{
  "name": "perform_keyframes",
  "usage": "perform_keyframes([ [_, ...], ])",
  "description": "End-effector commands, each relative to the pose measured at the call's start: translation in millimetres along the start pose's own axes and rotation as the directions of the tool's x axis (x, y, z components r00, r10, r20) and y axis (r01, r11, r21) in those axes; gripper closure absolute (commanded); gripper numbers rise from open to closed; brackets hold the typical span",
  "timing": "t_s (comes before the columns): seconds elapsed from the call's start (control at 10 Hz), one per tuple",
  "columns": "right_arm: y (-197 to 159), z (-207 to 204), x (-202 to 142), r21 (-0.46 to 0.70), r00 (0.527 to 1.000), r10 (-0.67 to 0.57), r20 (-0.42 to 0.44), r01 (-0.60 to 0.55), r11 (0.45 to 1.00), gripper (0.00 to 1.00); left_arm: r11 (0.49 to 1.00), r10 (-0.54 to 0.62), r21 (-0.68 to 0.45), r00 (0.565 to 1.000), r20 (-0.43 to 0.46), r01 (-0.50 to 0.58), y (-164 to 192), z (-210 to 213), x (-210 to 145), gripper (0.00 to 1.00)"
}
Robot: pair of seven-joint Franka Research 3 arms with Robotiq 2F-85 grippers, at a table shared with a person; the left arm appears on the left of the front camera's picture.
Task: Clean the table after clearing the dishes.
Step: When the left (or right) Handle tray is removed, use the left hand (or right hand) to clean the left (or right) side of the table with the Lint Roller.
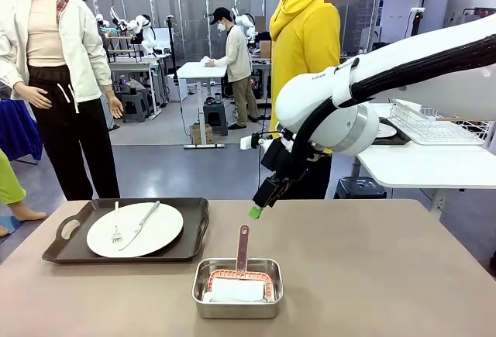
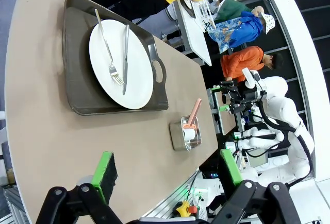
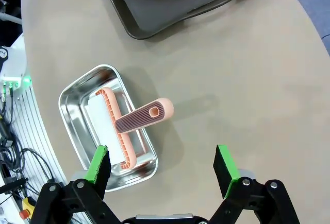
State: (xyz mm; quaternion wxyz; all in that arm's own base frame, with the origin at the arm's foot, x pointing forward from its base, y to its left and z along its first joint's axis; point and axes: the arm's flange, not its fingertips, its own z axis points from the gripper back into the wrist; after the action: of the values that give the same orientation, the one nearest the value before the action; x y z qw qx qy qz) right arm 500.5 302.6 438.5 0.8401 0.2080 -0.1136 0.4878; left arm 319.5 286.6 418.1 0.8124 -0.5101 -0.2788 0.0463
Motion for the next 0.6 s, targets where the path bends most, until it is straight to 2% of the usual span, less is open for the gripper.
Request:
perform_keyframes([
  [0.0, 4.3, 1.8, -0.8, 0.01, 1.0, -0.012, 0.014, 0.012, 1.0, 0.0, 1.0, -0.016, -0.012, 1.0, 0.009, 0.016, -0.4, 2.8, -0.4, 0.0],
  [0.2, 0.0, 0.1, 0.1, 0.0, 1.0, 0.0, 0.0, 0.0, 1.0, 0.0, 1.0, -0.016, -0.012, 1.0, 0.009, 0.016, -0.4, 2.8, -0.4, 0.0],
  [0.3, -7.0, 1.7, 21.3, 0.014, 0.992, 0.072, -0.101, -0.071, 0.997, 0.0, 1.0, -0.016, -0.012, 1.0, 0.009, 0.016, -0.4, 2.8, -0.4, 0.0],
  [0.5, -27.3, 1.4, 51.7, 0.135, 0.969, 0.174, -0.175, -0.151, 0.979, 0.0, 1.0, -0.016, -0.012, 1.0, 0.009, 0.016, -0.4, 2.8, -0.4, 0.0],
])
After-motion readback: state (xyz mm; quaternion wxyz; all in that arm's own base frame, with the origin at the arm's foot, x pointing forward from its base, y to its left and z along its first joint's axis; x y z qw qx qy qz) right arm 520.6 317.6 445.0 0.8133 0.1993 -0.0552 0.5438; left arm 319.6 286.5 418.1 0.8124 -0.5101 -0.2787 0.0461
